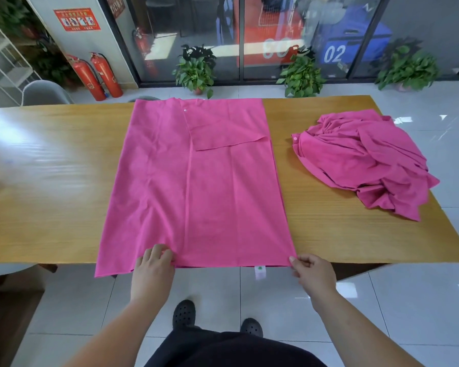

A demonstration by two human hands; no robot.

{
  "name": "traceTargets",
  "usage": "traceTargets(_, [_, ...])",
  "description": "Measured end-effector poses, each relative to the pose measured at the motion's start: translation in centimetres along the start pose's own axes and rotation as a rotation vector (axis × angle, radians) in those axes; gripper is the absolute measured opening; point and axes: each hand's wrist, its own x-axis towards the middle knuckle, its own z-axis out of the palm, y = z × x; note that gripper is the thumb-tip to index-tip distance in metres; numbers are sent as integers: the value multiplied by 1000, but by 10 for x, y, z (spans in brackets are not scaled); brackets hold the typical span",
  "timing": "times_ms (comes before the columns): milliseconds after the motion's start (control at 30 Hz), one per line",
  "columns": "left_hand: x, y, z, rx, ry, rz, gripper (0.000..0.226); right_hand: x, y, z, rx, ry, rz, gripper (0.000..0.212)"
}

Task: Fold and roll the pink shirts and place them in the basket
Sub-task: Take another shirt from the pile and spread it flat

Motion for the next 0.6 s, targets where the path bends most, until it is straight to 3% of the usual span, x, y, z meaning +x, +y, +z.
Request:
traceTargets(133, [-9, 12, 4, -70, 1, -153, 20, 0, 7, 5, 22, 15, 38, 13])
traceTargets(233, [-15, 27, 4, -192, -10, -326, 23, 0, 9, 8, 206, -51, 124, 12])
traceTargets(433, [-15, 61, 2, -841, -53, -906, 15, -6, 8, 11, 445, -64, 189, 20])
traceTargets(600, [-3, 67, 11, -1152, -37, -1088, 24, -8, 4, 6, 397, -36, 100, 29])
